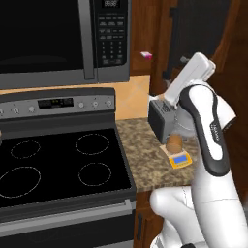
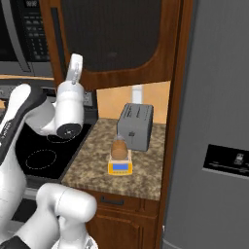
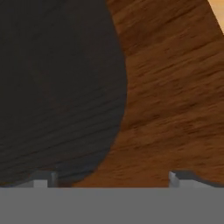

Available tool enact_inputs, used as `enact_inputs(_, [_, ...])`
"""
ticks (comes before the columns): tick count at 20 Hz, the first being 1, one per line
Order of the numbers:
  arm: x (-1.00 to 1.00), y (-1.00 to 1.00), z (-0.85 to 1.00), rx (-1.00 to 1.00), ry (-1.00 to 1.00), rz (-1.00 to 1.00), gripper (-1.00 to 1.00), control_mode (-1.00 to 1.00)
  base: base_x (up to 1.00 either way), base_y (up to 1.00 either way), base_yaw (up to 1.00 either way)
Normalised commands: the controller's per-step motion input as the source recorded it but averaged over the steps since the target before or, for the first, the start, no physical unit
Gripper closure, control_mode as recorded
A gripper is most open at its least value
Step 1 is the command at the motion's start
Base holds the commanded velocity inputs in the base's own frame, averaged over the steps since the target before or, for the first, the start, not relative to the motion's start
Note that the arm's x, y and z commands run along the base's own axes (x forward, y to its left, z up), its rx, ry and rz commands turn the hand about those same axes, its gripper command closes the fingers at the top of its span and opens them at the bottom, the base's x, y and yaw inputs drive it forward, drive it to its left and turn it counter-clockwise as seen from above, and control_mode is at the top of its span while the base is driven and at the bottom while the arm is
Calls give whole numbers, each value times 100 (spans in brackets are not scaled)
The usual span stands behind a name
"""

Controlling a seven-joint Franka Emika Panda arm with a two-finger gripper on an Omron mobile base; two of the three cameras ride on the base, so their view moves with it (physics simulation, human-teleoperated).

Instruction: Pick the honey bottle and place it on the digital scale for weighing, and close the cabinet.

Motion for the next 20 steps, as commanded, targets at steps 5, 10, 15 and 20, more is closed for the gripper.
enact_inputs(5, [97, -58, -2, 23, 0, 2, -100, -100, 0, 0, 0])
enact_inputs(10, [94, -13, 0, 9, 0, -1, -100, -100, 0, 0, 0])
enact_inputs(15, [100, 17, -9, 0, 1, -11, -100, -100, 0, 0, 0])
enact_inputs(20, [100, -2, -13, 2, 0, -1, -100, -100, 0, 0, 0])
